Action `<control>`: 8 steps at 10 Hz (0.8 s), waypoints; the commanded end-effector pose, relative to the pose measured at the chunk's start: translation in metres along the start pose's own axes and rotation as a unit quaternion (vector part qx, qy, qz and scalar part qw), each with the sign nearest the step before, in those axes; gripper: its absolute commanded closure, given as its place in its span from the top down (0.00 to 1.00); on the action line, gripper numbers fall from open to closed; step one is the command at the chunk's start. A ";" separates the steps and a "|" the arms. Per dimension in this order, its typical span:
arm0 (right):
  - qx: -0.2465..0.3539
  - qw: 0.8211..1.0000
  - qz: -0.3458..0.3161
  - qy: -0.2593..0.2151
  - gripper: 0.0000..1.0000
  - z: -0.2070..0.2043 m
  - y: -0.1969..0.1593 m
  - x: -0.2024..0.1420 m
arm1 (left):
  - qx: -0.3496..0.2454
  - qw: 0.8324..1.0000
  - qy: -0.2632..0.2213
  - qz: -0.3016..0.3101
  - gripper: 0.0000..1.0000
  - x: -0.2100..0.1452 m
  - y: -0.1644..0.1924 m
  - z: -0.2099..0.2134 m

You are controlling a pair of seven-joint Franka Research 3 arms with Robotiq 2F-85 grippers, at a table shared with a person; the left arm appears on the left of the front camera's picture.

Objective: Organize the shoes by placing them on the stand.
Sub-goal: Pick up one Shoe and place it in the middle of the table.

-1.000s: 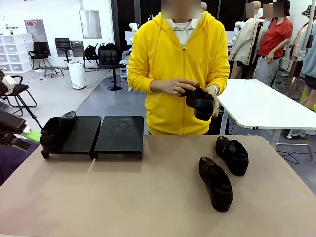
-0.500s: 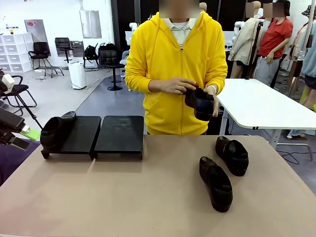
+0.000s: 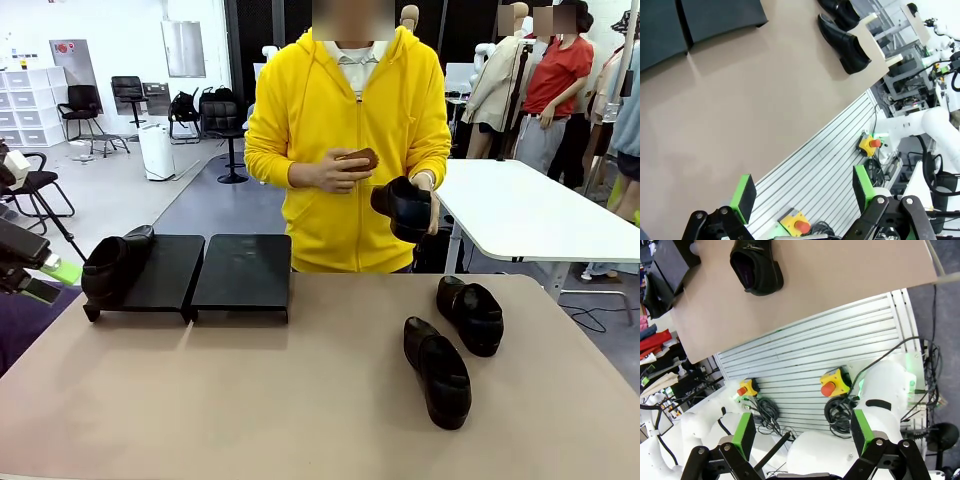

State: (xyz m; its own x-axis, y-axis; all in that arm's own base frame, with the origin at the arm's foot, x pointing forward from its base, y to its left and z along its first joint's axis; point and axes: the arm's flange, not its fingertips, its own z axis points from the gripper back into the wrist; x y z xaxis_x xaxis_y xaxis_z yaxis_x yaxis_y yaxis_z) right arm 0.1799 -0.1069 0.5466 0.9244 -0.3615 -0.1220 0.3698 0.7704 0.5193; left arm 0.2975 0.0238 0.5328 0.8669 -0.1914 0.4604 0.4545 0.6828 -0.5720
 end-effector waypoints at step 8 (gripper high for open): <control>-0.223 0.974 0.045 -0.014 1.00 -0.081 0.131 0.040 | 0.002 1.000 0.007 -0.006 1.00 -0.001 0.003 0.002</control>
State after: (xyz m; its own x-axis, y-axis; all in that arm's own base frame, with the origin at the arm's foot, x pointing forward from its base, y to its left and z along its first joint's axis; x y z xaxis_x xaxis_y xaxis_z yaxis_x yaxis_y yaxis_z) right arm 0.2747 0.0575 0.5214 0.9727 -0.2146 -0.0881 0.2207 0.9730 0.0668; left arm 0.2974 0.0239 0.5324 0.8678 -0.1917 0.4584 0.4533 0.6835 -0.5722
